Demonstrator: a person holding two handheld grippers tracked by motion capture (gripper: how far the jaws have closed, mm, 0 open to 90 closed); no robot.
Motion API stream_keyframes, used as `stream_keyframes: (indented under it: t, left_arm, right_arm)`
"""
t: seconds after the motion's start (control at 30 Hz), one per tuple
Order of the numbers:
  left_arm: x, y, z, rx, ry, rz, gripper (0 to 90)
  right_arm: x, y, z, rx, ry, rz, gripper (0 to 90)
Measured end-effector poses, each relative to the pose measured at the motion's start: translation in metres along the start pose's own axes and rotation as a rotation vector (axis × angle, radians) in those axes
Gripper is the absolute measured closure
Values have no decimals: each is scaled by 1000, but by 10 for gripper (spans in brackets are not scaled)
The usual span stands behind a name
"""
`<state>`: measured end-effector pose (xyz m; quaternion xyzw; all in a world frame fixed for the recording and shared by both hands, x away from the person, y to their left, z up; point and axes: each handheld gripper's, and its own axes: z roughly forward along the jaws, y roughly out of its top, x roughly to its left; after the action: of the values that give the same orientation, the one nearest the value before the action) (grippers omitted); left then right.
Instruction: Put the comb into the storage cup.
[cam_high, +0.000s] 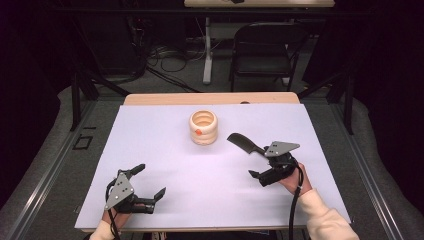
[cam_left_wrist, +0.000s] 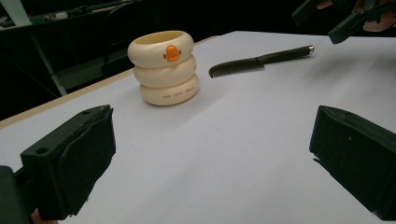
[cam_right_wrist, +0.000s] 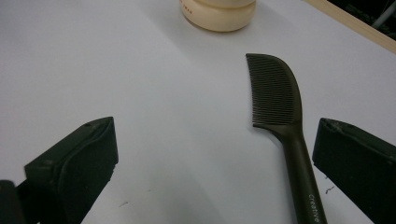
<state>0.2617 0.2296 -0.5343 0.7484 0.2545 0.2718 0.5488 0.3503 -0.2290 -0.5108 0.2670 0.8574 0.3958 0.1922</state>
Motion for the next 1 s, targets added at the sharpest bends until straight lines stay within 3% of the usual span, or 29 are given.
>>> stream_keyframes:
  t: [1.0]
  left_arm:
    - [1, 0, 0, 2, 3, 7, 3]
  right_arm:
    - [-35, 25, 14, 116, 4, -19, 0]
